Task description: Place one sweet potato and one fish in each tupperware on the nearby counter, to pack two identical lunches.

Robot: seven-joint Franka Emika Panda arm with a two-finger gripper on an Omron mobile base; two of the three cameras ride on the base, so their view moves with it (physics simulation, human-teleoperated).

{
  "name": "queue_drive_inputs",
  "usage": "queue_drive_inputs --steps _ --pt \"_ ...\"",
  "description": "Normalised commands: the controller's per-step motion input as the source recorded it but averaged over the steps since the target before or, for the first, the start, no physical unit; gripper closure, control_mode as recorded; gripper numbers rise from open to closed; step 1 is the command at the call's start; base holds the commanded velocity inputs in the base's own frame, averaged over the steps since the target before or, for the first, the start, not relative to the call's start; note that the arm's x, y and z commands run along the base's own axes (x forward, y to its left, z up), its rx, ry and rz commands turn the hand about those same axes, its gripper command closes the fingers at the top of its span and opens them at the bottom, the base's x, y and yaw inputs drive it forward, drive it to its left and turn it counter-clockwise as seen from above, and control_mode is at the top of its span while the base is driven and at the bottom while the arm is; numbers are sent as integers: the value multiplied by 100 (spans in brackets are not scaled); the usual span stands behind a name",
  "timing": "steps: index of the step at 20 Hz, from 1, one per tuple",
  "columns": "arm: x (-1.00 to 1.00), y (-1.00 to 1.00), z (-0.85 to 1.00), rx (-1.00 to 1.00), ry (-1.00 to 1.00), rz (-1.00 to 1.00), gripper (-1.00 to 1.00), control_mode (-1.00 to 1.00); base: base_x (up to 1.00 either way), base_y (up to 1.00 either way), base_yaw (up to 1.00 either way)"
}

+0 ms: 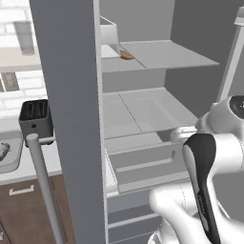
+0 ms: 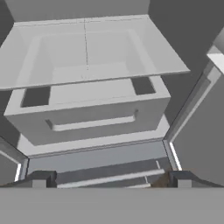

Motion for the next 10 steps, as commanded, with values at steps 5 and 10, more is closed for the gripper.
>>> queue_drive_inputs --steps 5,10 --pt "1 31 68 -10 -24 20 -100 -100 0 0 0" --pt "22 22 78 -2 -11 5 -100 -100 0 0 0"
